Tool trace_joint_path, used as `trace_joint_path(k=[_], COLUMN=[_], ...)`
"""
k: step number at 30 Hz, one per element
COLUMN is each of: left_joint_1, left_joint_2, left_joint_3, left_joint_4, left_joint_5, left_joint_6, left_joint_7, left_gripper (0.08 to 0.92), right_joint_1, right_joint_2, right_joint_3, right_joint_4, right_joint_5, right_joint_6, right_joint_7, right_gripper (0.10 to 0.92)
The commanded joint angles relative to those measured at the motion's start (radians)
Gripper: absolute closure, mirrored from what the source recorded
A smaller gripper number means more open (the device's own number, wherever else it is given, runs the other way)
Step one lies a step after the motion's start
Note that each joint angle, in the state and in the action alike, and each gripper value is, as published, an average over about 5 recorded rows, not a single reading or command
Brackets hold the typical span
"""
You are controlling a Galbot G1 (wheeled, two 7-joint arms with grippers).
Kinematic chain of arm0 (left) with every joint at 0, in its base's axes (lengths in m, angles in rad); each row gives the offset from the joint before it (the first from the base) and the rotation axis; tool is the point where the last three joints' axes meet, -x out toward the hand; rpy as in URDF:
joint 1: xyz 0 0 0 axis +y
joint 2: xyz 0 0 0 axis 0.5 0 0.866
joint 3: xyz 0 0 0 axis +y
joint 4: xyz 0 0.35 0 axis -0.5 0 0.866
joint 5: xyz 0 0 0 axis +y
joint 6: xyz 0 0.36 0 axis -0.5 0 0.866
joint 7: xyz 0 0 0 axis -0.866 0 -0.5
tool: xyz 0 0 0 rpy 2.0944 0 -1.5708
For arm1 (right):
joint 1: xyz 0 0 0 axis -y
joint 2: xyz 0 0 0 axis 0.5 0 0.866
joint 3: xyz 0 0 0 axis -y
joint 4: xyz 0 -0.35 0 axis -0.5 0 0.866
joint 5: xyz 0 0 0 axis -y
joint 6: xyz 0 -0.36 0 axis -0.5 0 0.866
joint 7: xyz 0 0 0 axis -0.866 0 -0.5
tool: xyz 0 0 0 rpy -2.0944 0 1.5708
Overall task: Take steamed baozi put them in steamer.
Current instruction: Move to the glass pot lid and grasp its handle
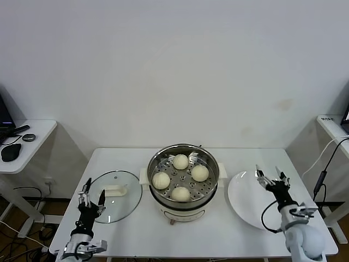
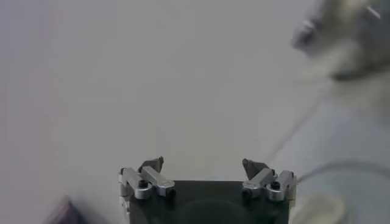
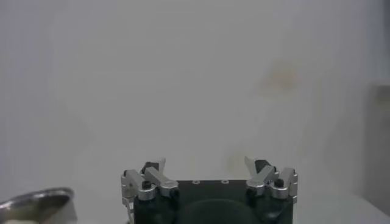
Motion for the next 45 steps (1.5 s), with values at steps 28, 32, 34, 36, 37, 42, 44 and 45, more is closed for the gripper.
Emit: trace_joint_path(k=[28,32,34,36,37,42,44,45], left_joint_1=[-0.299,-0.32,-0.333,-0.347,-0.354,-0.385,-0.399,-0.404], left_joint_2=[0.05,0.052,0.051,0.05,0.049,0.031,0.024,0.022], left_joint_3=[0.131,0.136,0.138,0.137,0.137,0.134,0.133,0.132], left_joint_4=[0.412,0.438,0.453,0.465,0.47,0.497,0.51,0.515], left_joint_5=[0.284,0.283,0.283,0.283,0.282,0.283,0.279,0.275], left_joint_6=[0.125,0.121,0.12,0.12,0.119,0.123,0.124,0.125], left_joint_7=[-0.018,-0.017,-0.019,-0.021,-0.023,-0.029,-0.03,-0.031], left_gripper=[0.177,0.177,0.177,0.177,0.177,0.177,0.177,0.177], right_joint_1=[-0.066,-0.065,-0.067,-0.07,-0.071,-0.079,-0.082,-0.084], right_joint_2=[0.08,0.084,0.087,0.089,0.091,0.096,0.098,0.098], right_joint_3=[0.029,0.031,0.031,0.032,0.032,0.035,0.036,0.036], right_joint_4=[-0.056,-0.061,-0.061,-0.062,-0.063,-0.067,-0.066,-0.065], right_joint_5=[-0.098,-0.099,-0.099,-0.1,-0.1,-0.104,-0.107,-0.107], right_joint_6=[0.055,0.057,0.059,0.061,0.063,0.067,0.068,0.068], right_joint_7=[0.003,0.003,0.003,0.003,0.003,0.003,0.003,0.003], right_gripper=[0.203,0.203,0.203,0.203,0.203,0.203,0.203,0.203])
